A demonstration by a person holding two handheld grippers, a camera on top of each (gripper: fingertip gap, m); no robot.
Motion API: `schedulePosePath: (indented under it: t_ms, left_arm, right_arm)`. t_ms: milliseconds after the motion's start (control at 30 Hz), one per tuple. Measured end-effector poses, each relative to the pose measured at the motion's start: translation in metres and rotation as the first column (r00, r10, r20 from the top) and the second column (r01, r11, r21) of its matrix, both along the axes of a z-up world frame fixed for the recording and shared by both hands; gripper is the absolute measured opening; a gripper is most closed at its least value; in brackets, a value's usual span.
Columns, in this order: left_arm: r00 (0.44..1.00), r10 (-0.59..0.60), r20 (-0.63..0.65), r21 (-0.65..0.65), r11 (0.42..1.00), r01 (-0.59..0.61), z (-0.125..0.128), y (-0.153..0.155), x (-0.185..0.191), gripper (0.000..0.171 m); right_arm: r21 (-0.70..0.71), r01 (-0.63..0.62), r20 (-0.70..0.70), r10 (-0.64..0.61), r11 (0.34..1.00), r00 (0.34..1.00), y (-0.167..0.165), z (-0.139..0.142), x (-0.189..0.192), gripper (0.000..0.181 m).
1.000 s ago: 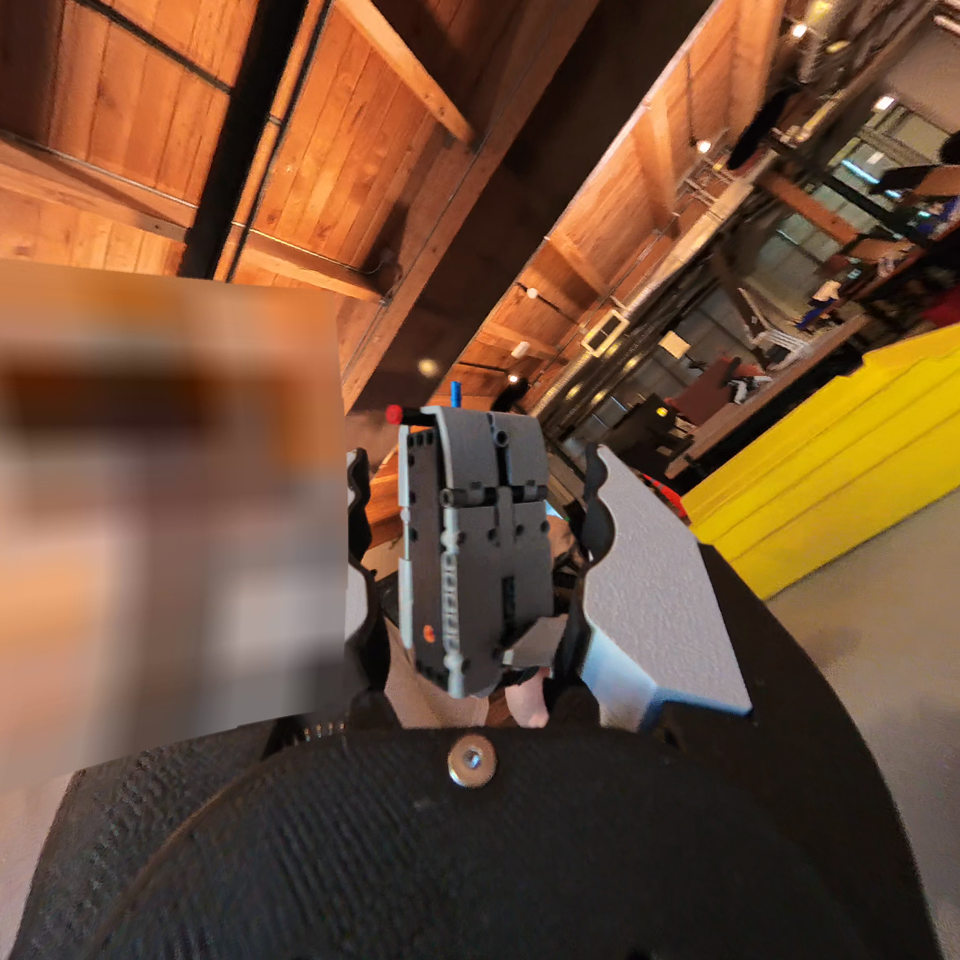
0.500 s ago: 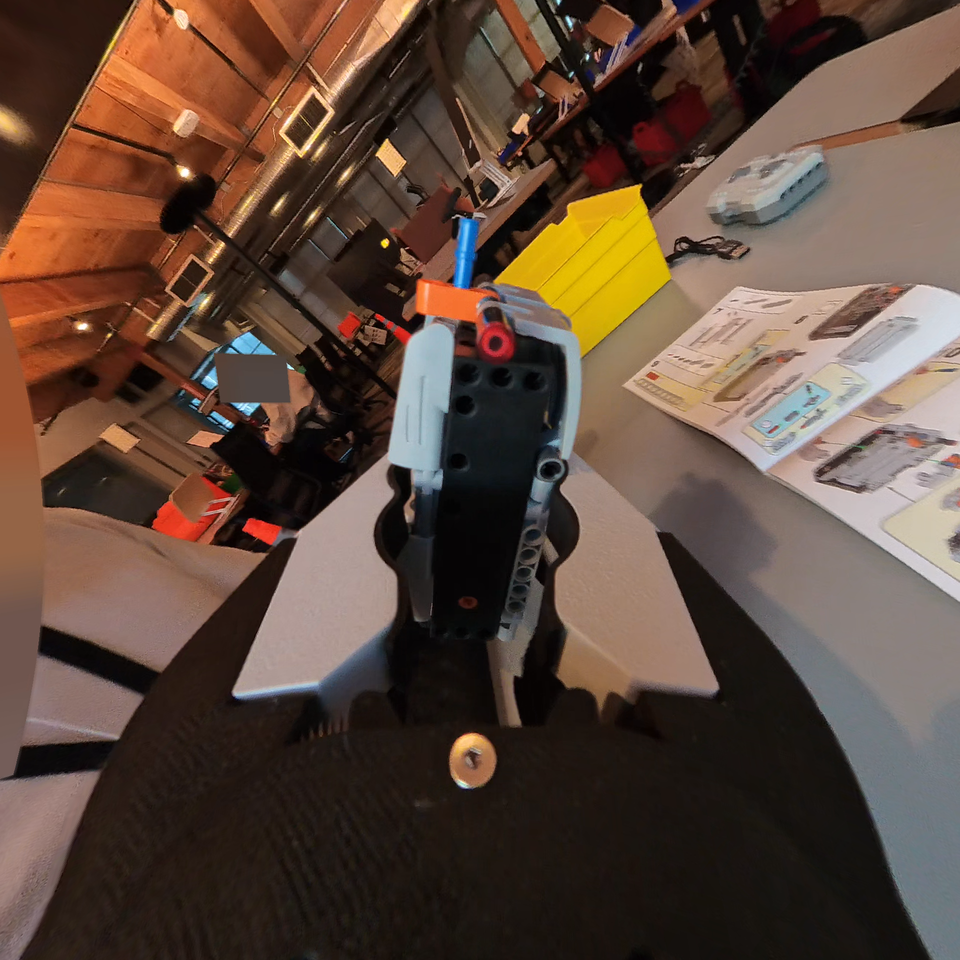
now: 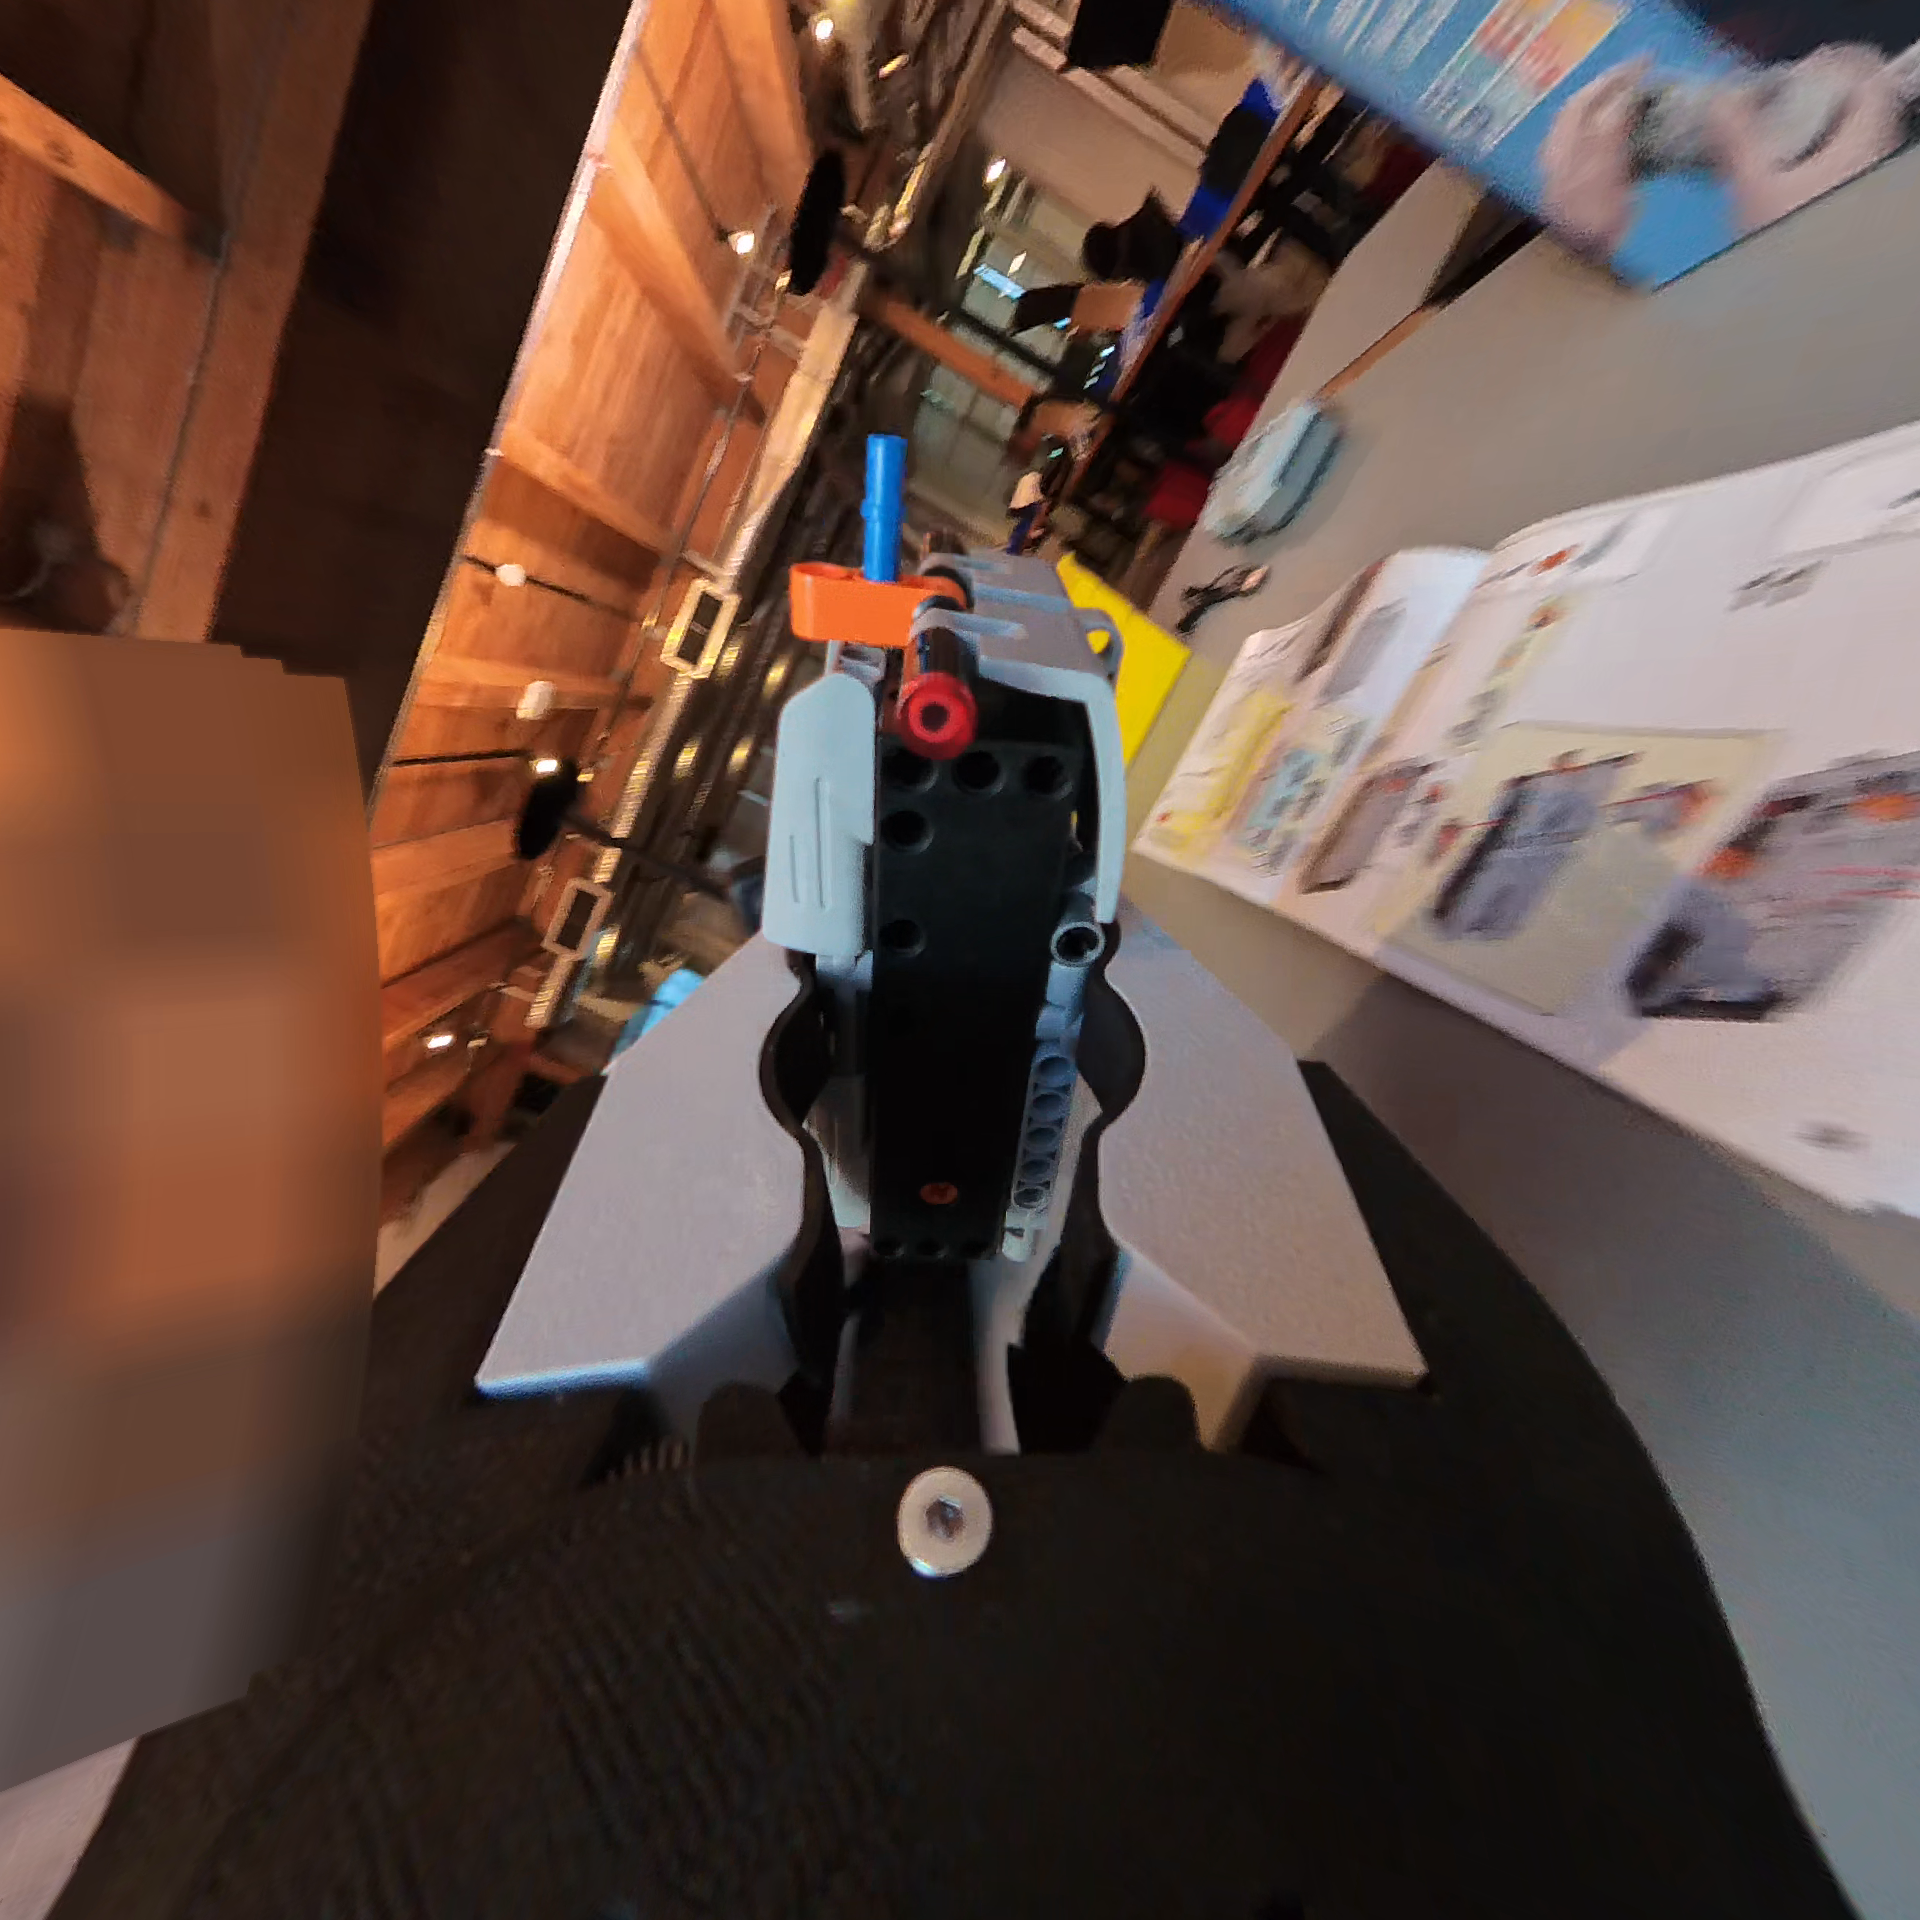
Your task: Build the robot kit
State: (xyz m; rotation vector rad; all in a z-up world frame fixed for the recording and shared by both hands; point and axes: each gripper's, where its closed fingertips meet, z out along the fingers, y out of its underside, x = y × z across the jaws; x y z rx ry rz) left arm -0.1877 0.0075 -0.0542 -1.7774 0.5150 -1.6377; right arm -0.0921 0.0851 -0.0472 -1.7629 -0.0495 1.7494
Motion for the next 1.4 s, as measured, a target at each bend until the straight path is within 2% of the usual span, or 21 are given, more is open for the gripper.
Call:
schedulePosePath:
  t_ms: [100,167,267,367,433,500,567,633,700,767,833,867,900,1000,1067,1200,1400]
  left_arm:
    - [0.997,0.072,-0.03,0.052,0.996,-0.071,0.001,0.015,-0.024,0.05]
    - [0.991,0.115,-0.066,0.085,0.99,-0.109,0.004,0.028,-0.038,0.05]
    - [0.973,0.199,-0.118,0.176,0.968,-0.177,0.016,0.052,-0.056,0.05]
    - [0.951,0.264,-0.162,0.264,0.94,-0.216,0.024,0.069,-0.062,0.049]
    - [0.958,0.225,-0.181,0.249,0.952,-0.176,0.021,0.068,-0.049,0.052]
    - [0.982,0.087,-0.168,0.15,0.987,-0.062,0.012,0.056,-0.022,0.059]
    - [0.991,-0.065,-0.115,0.012,0.998,0.067,0.005,0.039,0.006,0.063]
    - [0.992,-0.084,-0.097,-0.036,0.996,0.081,-0.005,0.035,0.023,0.07]
    - [0.987,-0.085,-0.137,-0.018,0.996,0.083,-0.015,0.03,0.032,0.076]
    - [0.982,-0.126,-0.138,-0.026,0.992,0.124,-0.019,0.021,0.04,0.071]
    - [0.974,-0.189,-0.125,-0.084,0.98,0.18,-0.027,0.012,0.047,0.055]
    - [0.968,-0.234,-0.095,-0.123,0.967,0.222,-0.028,0.006,0.05,0.047]
    - [0.964,-0.259,-0.062,-0.15,0.957,0.248,-0.027,0.003,0.051,0.047]
    - [0.966,-0.256,-0.027,-0.134,0.959,0.25,-0.023,0.003,0.049,0.046]
    - [0.969,-0.243,-0.035,-0.114,0.965,0.238,-0.021,0.005,0.047,0.046]
    - [0.978,-0.209,0.008,-0.127,0.97,0.208,-0.017,0.007,0.043,0.046]
    - [0.991,-0.12,-0.06,-0.05,0.992,0.118,-0.019,0.017,0.031,0.046]
  right_arm:
    - [0.066,0.08,0.09,-0.086,0.995,0.992,0.008,-0.008,0.016,0.044]
    - [0.076,0.105,0.084,-0.111,0.992,0.99,0.01,-0.01,0.018,0.044]
    - [0.064,0.114,0.102,-0.121,0.991,0.987,0.012,-0.022,0.012,0.044]
    - [0.039,0.071,0.116,-0.075,0.997,0.99,0.009,-0.031,0.0,0.044]
    - [0.02,0.014,0.072,-0.015,1.0,0.997,0.002,-0.03,-0.013,0.044]
    - [0.01,-0.048,0.004,0.048,0.999,0.999,-0.007,-0.024,-0.029,0.044]
    - [0.004,-0.096,-0.053,0.096,0.995,0.994,-0.015,-0.018,-0.045,0.044]
    - [0.017,-0.133,-0.077,0.134,0.991,0.988,-0.021,-0.013,-0.056,0.043]
    - [0.043,-0.151,-0.065,0.154,0.988,0.986,-0.027,-0.01,-0.064,0.043]
    - [0.063,-0.169,-0.025,0.171,0.984,0.985,-0.033,-0.012,-0.069,0.043]
    - [0.078,-0.179,0.011,0.179,0.981,0.984,-0.036,-0.014,-0.072,0.044]
    - [0.086,-0.182,0.021,0.181,0.98,0.983,-0.037,-0.014,-0.073,0.044]
    - [0.09,-0.181,0.021,0.18,0.979,0.984,-0.036,-0.012,-0.073,0.044]
    - [0.111,-0.181,0.007,0.181,0.977,0.983,-0.037,-0.007,-0.074,0.047]
    - [0.164,-0.186,0.013,0.187,0.969,0.982,-0.04,0.0,-0.075,0.059]
    - [0.255,-0.118,0.031,0.114,0.96,0.993,-0.036,0.008,-0.068,0.072]
    - [0.304,-0.141,0.108,0.113,0.942,0.988,-0.039,0.0,-0.069,0.077]
